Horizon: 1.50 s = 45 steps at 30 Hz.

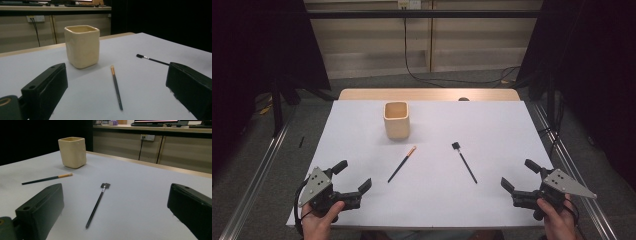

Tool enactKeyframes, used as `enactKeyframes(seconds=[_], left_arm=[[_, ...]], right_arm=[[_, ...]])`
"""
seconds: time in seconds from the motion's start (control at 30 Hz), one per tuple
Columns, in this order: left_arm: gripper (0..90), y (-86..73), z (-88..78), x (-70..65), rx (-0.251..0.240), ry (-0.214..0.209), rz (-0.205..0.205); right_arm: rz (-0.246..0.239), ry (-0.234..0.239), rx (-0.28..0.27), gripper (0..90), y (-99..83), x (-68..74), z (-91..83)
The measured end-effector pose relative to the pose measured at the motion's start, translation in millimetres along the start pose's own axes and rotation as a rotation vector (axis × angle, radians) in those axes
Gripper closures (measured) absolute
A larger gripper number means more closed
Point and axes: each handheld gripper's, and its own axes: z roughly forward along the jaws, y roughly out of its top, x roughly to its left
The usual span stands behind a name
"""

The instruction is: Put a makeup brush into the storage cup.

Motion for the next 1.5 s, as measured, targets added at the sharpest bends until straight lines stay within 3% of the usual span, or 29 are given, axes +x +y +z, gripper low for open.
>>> enactKeyframes(seconds=[0.33, 0.87, 0.93, 1.5], left_arm=[[2.1, 11.7, 9.3, -5.3, -0.025, -0.022, -0.007], [2.0, 21.1, 41.7, -13.2, 0.027, -0.086, 0.033], [2.0, 22.5, 45.8, -13.0, 0.024, -0.101, 0.016], [2.0, 47.0, 73.3, -9.9, 0.01, -0.11, 0.036]], right_arm=[[0.007, -0.001, 0.0, 0.0, -0.4, 0.1, 1.0], [0.002, 0.005, 0.0, 0.0, -0.2, 0.5, 1.9], [0.0, 0.008, 0.0, 0.0, -0.3, 0.7, 1.4], [0.005, 0.009, 0.001, 0.0, -0.2, 0.9, 1.6]])
